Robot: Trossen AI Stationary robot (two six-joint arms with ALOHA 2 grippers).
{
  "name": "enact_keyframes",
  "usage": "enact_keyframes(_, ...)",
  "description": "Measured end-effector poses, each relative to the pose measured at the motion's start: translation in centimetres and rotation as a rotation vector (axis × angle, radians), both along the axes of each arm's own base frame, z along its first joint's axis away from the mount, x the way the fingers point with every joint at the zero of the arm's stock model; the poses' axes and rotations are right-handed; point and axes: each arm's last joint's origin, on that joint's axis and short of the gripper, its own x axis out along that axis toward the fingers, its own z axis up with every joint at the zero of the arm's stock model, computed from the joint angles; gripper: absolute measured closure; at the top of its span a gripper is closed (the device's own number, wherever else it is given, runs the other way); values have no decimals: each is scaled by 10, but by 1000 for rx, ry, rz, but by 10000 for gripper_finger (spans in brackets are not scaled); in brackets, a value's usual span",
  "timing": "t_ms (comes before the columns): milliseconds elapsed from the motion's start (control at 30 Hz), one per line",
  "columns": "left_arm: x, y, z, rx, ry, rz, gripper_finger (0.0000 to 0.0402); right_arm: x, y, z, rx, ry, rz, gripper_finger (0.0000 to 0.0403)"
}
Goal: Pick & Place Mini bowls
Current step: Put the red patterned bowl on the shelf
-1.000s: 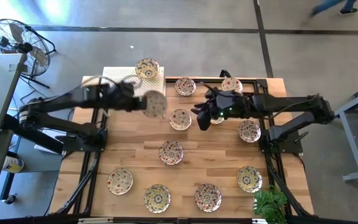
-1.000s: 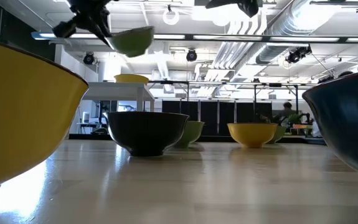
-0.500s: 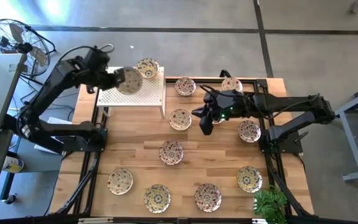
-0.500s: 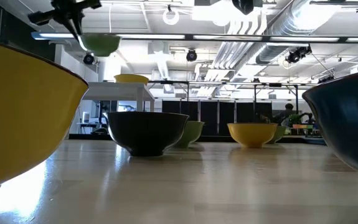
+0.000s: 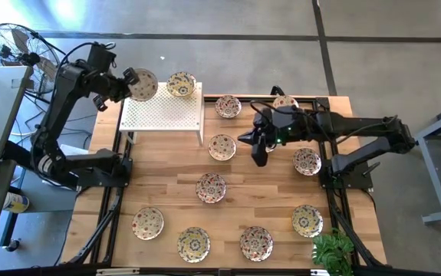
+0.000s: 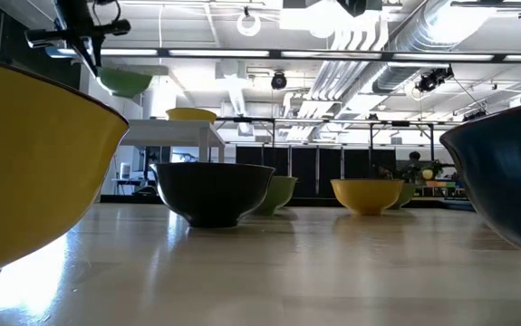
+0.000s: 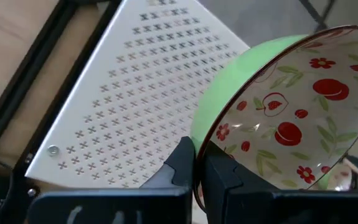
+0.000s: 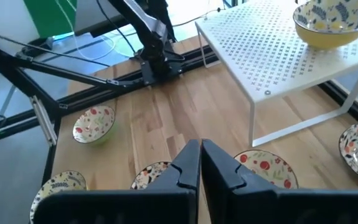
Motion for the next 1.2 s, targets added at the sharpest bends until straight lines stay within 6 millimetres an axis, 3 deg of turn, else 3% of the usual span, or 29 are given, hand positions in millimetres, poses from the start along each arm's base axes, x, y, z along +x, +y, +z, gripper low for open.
enact_keyframes(300,4,24,-24,-8,-65,144,395,0,-2,0,-3,2,43,401)
enact_keyframes(733,2,34,-51,-61,-131,311,391,-5,-2,1,-15,18,51,401)
enact_keyframes(1200,3,38,-67,-73,-152,346,390,-5,-2,1,-15,21,50,403)
